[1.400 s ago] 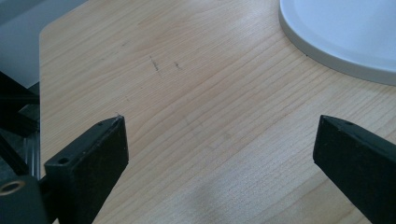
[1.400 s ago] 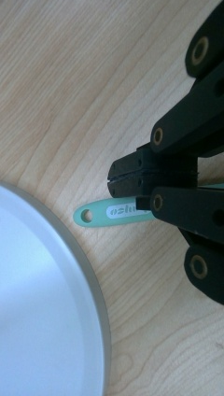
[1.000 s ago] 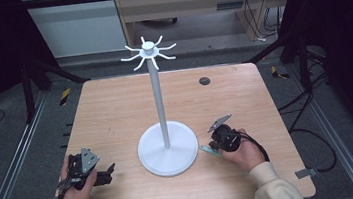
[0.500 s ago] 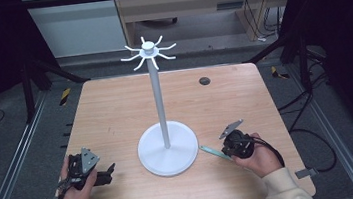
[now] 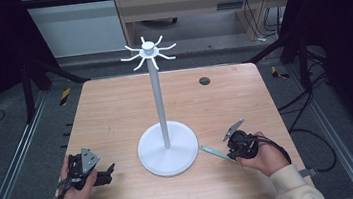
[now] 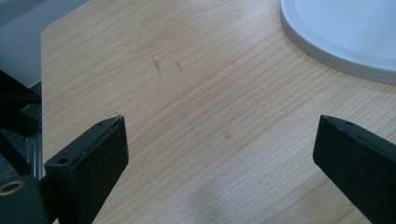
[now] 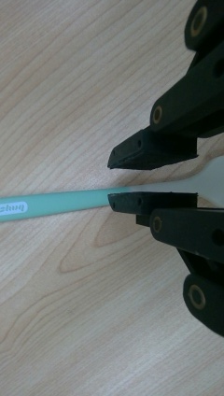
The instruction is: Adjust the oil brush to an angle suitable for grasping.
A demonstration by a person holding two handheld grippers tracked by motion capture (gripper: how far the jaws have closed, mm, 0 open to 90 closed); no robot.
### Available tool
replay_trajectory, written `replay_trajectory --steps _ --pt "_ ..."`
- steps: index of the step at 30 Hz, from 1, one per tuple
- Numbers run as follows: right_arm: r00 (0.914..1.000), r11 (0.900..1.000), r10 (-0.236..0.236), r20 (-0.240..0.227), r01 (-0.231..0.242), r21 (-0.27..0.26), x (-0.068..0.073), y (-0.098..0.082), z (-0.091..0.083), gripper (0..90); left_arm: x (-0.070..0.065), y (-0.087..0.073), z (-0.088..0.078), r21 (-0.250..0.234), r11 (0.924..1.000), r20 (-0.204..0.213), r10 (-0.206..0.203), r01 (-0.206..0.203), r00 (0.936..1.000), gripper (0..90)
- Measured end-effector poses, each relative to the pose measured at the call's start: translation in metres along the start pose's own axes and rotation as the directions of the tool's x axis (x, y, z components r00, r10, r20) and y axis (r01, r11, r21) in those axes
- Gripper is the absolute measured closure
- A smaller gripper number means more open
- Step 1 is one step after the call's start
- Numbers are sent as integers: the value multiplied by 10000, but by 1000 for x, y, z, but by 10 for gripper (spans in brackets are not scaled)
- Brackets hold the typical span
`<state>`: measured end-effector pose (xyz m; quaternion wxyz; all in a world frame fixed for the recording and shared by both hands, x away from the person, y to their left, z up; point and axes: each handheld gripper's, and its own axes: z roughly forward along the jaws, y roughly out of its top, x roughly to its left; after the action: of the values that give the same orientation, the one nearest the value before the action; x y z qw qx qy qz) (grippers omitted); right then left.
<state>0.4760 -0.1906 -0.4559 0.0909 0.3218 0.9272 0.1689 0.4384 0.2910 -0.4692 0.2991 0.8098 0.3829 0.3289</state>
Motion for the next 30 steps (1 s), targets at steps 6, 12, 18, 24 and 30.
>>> replay_trajectory --steps 6,12,18,24,30 --pt "9990 9979 -344 -268 358 540 0 5 2 750 0 0 0 -66 10000 -17 -46 46 10000 28" --pt "9979 9959 -496 -413 526 730 -1 8 5 753 0 0 0 -53 10000 -9 -44 44 10000 28" --pt "9977 9938 -513 -454 555 967 -1 8 9 762 0 0 0 -80 9999 -24 -68 68 10000 29" --pt "9968 9921 -616 -518 668 1059 -2 10 12 778 0 0 0 -17 10000 10 7 -7 10000 29" --pt "9963 9893 -627 -595 699 1277 -2 10 16 793 0 0 0 -13 10000 13 1 -1 10000 29"
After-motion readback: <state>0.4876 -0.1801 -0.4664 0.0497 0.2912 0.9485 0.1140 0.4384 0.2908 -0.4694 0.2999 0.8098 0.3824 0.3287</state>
